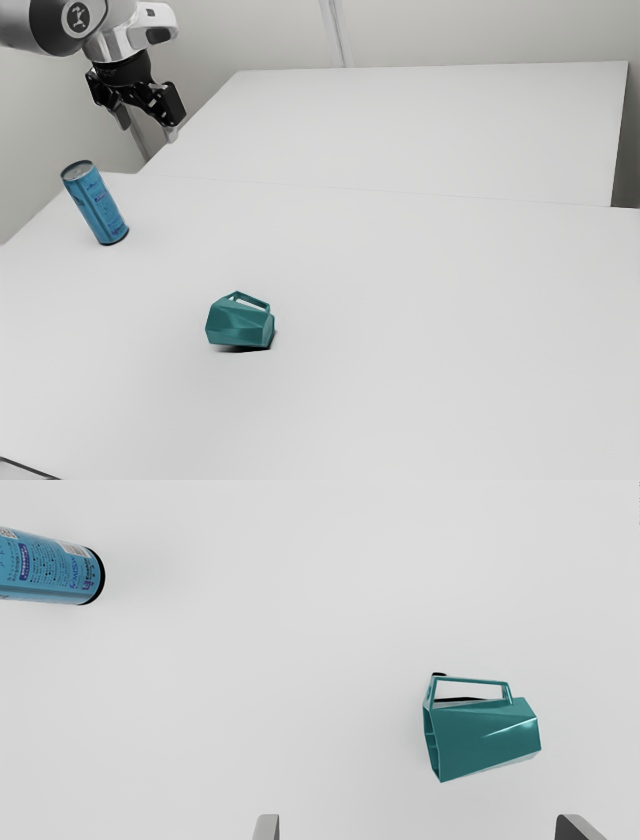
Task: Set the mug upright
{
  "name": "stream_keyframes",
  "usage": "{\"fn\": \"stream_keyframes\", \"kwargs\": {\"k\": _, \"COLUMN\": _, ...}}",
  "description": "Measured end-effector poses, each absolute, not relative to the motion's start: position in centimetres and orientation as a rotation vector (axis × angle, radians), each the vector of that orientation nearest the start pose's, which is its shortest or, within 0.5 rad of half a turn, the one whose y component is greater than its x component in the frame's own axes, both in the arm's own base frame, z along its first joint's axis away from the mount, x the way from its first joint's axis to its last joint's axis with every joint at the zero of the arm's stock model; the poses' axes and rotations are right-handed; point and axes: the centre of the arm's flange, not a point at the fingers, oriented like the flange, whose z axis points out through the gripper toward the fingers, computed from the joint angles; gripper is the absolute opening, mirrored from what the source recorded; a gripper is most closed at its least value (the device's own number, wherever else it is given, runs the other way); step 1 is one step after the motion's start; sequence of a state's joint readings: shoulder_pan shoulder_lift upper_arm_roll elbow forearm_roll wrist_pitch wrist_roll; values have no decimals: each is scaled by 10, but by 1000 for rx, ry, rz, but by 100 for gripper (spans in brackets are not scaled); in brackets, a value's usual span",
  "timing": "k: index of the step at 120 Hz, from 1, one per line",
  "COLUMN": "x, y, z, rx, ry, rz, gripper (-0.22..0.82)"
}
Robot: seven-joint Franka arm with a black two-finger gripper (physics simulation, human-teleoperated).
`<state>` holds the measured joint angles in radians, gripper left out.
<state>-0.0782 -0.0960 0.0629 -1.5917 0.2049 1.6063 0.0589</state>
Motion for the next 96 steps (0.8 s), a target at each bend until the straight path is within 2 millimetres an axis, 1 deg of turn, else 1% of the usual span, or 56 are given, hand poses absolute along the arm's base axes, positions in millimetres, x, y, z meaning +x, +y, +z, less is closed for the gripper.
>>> {"fn": "stream_keyframes", "kwargs": {"k": 35, "x": 531, "y": 15, "z": 660, "rx": -2936, "ry": 114, "rz": -130, "gripper": 60}}
{"fn": "stream_keyframes", "kwargs": {"k": 51, "x": 539, "y": 13, "z": 643, "rx": -2956, "ry": 122, "rz": -104, "gripper": 60}}
{"fn": "stream_keyframes", "kwargs": {"k": 59, "x": 541, "y": 13, "z": 622, "rx": -3011, "ry": 112, "rz": -60, "gripper": 60}}
{"fn": "stream_keyframes", "kwargs": {"k": 66, "x": 540, "y": 22, "z": 600, "rx": -3078, "ry": 65, "rz": -2, "gripper": 60}}
{"fn": "stream_keyframes", "kwargs": {"k": 79, "x": 534, "y": 57, "z": 552, "rx": -3204, "ry": -116, "rz": 131, "gripper": 60}}
{"fn": "stream_keyframes", "kwargs": {"k": 96, "x": 527, "y": 100, "z": 505, "rx": -3307, "ry": -361, "rz": 264, "gripper": 60}}
